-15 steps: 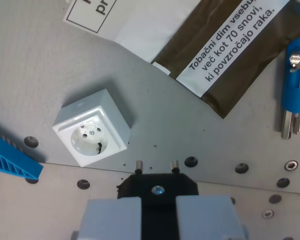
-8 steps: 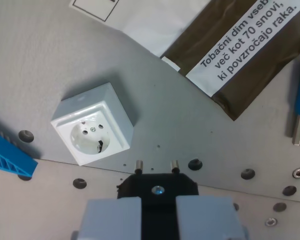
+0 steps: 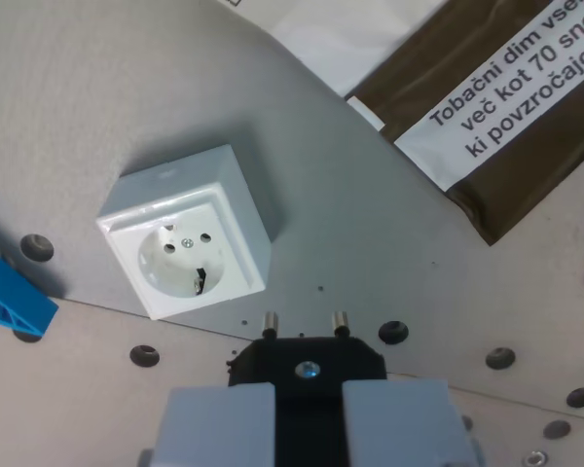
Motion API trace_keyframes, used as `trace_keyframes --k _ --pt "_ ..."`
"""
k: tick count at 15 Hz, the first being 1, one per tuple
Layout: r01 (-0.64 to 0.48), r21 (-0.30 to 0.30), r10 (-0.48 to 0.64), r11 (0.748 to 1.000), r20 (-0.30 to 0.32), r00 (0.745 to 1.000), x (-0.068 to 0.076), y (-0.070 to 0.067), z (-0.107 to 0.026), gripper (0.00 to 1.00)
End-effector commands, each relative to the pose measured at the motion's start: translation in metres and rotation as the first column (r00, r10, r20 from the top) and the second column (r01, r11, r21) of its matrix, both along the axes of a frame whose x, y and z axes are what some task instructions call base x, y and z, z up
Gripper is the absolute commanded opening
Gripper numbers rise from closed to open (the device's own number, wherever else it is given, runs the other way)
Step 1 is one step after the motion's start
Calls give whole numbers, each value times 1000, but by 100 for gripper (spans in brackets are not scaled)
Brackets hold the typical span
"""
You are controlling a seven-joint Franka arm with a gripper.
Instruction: Move above the white socket
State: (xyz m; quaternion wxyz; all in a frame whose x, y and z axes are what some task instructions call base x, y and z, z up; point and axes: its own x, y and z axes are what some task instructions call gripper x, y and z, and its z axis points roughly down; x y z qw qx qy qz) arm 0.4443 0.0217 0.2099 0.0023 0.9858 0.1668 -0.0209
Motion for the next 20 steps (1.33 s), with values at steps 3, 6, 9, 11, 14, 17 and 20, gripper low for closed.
trace_keyframes --k 3,6,9,11,14,17,20 --pt "-175 -5 174 985 92 980 -13 6 -20 0" --pt "-209 -7 209 978 87 974 -20 10 -32 0" --pt "-237 -9 237 971 82 968 -27 15 -44 0" --pt "-254 -11 254 967 81 964 -32 18 -52 0" --pt "-275 -13 275 961 84 958 -39 22 -62 0" --pt "-293 -16 294 956 86 952 -45 25 -71 0" --pt "-307 -17 308 951 86 948 -50 28 -78 0"
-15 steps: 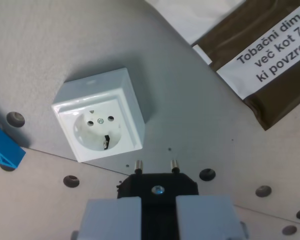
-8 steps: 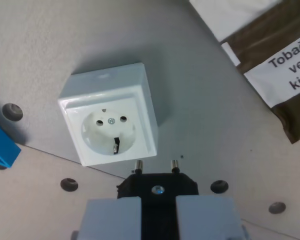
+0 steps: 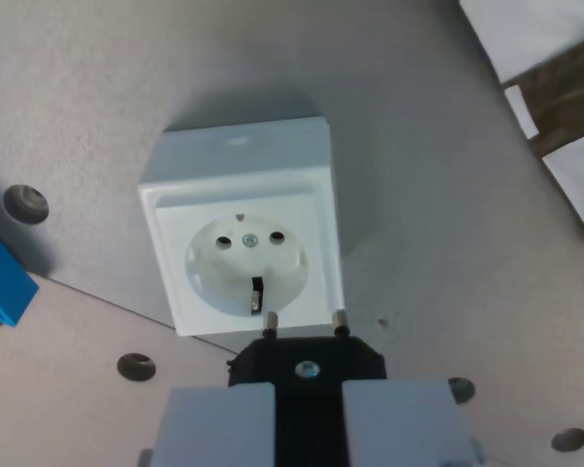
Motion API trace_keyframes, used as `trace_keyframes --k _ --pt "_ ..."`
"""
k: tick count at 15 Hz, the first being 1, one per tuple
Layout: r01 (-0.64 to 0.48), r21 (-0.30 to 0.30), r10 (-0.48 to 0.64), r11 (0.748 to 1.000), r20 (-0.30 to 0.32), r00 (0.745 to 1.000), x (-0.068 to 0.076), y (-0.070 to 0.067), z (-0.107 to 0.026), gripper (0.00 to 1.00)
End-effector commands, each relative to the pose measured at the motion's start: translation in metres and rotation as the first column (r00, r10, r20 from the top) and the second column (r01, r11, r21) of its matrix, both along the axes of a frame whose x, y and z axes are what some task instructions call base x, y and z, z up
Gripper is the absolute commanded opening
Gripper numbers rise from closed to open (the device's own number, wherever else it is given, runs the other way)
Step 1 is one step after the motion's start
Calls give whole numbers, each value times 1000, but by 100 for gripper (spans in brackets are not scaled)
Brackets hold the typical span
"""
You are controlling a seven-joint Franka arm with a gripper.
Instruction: Move above the white socket
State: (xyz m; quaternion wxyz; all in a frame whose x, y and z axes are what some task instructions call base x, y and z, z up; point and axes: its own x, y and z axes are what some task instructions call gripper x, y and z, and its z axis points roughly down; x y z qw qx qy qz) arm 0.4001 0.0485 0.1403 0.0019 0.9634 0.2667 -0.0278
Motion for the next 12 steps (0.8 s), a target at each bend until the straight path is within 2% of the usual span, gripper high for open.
trace_keyframes --k 1,7,12 --pt "-109 -1 109 994 103 989 -8 2 -11 0" --pt "-111 -6 111 994 103 988 -15 7 -22 0" --pt "-105 -7 106 994 106 989 -19 9 -27 0"
